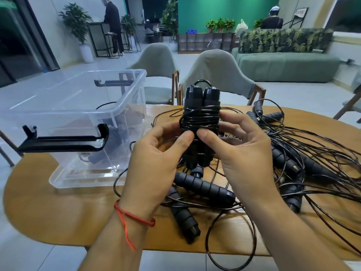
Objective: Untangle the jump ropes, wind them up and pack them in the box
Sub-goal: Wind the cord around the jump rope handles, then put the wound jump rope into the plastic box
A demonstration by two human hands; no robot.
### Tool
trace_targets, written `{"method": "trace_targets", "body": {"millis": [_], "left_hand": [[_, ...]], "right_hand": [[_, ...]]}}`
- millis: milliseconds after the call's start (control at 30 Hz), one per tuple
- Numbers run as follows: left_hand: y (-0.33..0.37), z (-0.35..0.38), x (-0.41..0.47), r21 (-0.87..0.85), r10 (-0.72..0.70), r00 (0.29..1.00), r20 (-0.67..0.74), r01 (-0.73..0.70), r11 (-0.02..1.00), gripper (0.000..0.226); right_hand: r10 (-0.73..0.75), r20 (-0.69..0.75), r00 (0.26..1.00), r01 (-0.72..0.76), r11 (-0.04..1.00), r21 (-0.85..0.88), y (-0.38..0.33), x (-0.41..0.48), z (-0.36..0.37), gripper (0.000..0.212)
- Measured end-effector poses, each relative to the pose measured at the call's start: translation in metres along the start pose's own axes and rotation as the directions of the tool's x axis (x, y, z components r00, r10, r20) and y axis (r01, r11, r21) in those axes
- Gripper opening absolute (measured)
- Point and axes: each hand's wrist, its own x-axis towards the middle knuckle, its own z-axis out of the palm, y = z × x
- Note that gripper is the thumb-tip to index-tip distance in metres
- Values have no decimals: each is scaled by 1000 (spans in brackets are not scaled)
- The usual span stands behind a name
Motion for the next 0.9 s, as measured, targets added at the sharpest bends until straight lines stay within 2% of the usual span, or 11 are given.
{"method": "trace_targets", "body": {"millis": [133,267,400,467,600,667,800,900], "left_hand": [[19,-20,-6,37,74,997,-19,-73,997,28],[39,-47,-15,171,215,973,-84,-199,965,38],[50,-77,-18,290,266,950,-164,-211,933,52],[56,-90,-17,378,308,940,-147,-234,896,50],[58,-120,-8,492,354,931,-87,-269,828,60],[52,-137,-3,544,357,927,-117,-240,804,60],[31,-157,4,662,353,888,-294,-77,746,53],[16,-166,16,716,337,887,-317,-9,698,48]], "right_hand": [[-44,37,998,43,998,41,-10,0,23,36],[-83,107,991,76,994,74,-31,8,56,38],[-124,177,976,119,992,41,-50,16,85,39],[-129,205,970,125,992,32,-58,21,97,38],[-143,272,952,156,987,-28,-71,39,123,38],[-139,306,942,161,986,-48,-75,54,140,39],[-154,352,923,199,976,-94,-70,96,164,41],[-133,415,900,236,949,-207,-61,136,189,42]]}}
